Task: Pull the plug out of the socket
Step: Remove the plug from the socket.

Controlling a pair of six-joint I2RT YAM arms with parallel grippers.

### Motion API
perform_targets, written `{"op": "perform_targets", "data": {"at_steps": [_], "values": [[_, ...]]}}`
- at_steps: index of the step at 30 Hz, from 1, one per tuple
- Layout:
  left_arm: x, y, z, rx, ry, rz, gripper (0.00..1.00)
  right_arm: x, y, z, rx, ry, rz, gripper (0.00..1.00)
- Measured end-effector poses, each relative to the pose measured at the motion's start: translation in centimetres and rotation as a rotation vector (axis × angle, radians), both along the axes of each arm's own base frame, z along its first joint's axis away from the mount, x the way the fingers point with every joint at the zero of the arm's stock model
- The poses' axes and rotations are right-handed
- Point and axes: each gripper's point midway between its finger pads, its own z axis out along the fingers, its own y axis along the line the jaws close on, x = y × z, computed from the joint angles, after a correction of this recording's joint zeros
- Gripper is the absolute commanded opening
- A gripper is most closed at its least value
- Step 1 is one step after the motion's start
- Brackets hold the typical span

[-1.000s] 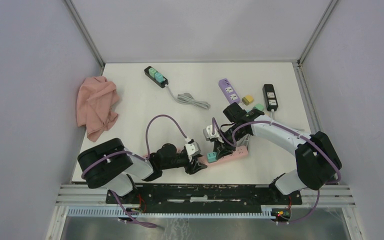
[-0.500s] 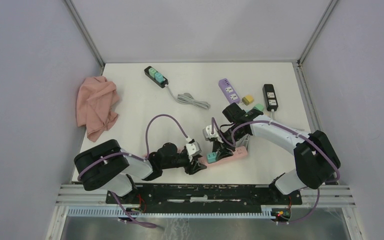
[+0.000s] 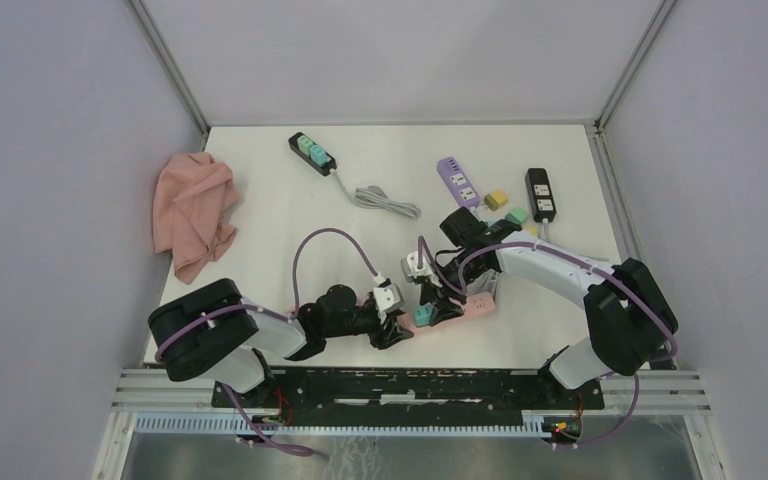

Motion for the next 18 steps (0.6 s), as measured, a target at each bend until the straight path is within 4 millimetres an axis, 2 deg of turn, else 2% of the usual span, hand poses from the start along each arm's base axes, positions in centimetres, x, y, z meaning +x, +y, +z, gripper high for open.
{"op": "perform_targets", "data": {"at_steps": [3,7,9,11,13,15,18], "values": [[-0.06,-0.03,0.0,0.0,0.0,-0.002,0.03,-0.2,0.22,-0.24,-0.006,0.006,0.005,0.58],[-0.14,-0.07,0.03,-0.001,-0.001,-0.005,0.03,-0.43,0.48,-0.36,-0.01,0.009,0.008,0.49],[-0.13,-0.08,0.11,-0.002,-0.002,-0.004,0.03,-0.54,0.63,-0.36,-0.011,0.007,0.011,0.39],[-0.12,-0.09,0.2,-0.005,-0.004,-0.004,0.03,-0.62,0.78,-0.38,-0.012,0.005,0.013,0.21],[-0.15,-0.04,0.09,-0.001,-0.001,-0.004,0.03,-0.5,0.86,-0.44,-0.014,-0.005,0.014,0.09],[-0.16,-0.02,0.06,0.001,0.0,-0.004,0.03,-0.43,0.86,-0.45,-0.017,-0.01,0.014,0.02],[-0.2,-0.03,0.11,0.0,0.0,-0.005,0.03,-0.41,0.84,-0.46,-0.023,-0.015,0.015,0.0]]}}
